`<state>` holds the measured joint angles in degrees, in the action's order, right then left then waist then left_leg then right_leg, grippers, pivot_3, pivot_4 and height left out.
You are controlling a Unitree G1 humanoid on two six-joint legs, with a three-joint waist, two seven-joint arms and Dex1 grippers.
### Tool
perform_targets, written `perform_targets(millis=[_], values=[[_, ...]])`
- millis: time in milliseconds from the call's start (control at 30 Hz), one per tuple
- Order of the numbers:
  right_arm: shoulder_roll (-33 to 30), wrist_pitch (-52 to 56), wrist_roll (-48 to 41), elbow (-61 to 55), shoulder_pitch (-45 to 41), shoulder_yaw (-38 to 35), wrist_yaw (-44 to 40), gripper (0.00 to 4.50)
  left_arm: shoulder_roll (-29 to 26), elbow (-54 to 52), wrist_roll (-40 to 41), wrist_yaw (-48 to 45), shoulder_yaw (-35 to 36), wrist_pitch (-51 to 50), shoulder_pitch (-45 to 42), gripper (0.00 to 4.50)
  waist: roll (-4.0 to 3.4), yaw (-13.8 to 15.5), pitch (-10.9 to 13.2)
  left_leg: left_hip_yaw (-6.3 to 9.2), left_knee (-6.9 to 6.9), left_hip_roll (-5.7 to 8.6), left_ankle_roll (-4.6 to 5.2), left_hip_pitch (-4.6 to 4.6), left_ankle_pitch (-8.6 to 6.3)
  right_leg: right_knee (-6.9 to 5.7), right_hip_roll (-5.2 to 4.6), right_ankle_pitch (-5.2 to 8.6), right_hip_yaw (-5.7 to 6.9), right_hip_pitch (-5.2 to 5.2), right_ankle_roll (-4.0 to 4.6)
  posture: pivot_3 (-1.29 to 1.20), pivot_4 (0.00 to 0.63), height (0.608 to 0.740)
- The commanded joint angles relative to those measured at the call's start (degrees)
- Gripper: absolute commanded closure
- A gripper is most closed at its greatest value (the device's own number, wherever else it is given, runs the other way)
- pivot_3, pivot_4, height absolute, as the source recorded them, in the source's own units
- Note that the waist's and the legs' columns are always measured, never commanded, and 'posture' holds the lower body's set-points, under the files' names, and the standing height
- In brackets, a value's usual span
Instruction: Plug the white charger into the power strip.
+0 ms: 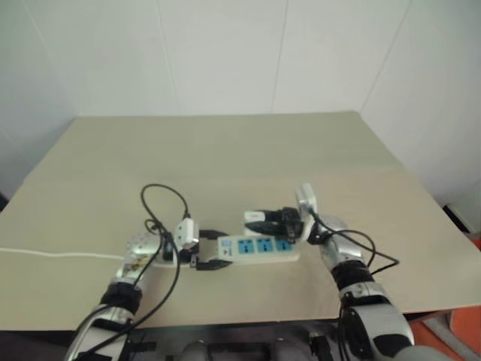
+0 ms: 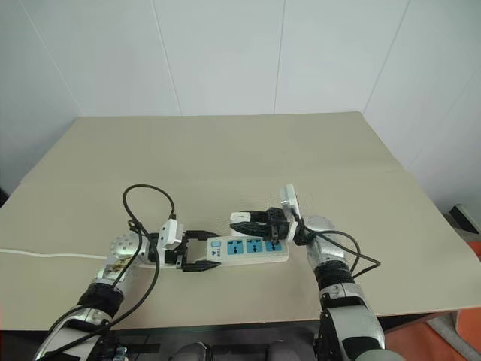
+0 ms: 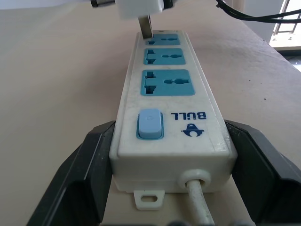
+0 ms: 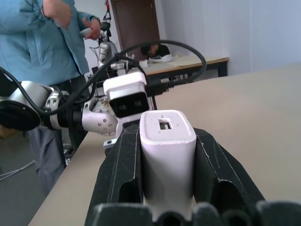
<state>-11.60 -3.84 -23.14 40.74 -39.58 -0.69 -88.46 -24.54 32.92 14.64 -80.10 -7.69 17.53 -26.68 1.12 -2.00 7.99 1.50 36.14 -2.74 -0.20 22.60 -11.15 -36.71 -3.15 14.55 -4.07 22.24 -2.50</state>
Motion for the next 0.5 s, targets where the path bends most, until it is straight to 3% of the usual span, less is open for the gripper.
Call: perform_targets(millis=[33,500], values=[[0.7,-4.5,0.9,3.3,-3.0,0.3,-2.8,3.39,-1.1,-1.5,-1.4,-0.1,-1.0,-1.3,1.2,1.26,0.0,-0.3,0.0,0.0,0.0,0.0,0.0,0.0,0.0,0.0,0.0,0.0,0.0,0.0,0.0,0.0,0.15,0.74],[2.9,-8.4,2.0,7.2,-3.3,0.8,-2.3,3.39,-1.3,-2.0,-1.4,0.1,-1.0,-2.5,0.9,1.26,-0.01,-0.4,0.0,0.0,-0.06,0.0,0.0,-0.01,0.0,0.01,0.0,0.01,0.0,0.0,0.01,0.0,0.15,0.74]])
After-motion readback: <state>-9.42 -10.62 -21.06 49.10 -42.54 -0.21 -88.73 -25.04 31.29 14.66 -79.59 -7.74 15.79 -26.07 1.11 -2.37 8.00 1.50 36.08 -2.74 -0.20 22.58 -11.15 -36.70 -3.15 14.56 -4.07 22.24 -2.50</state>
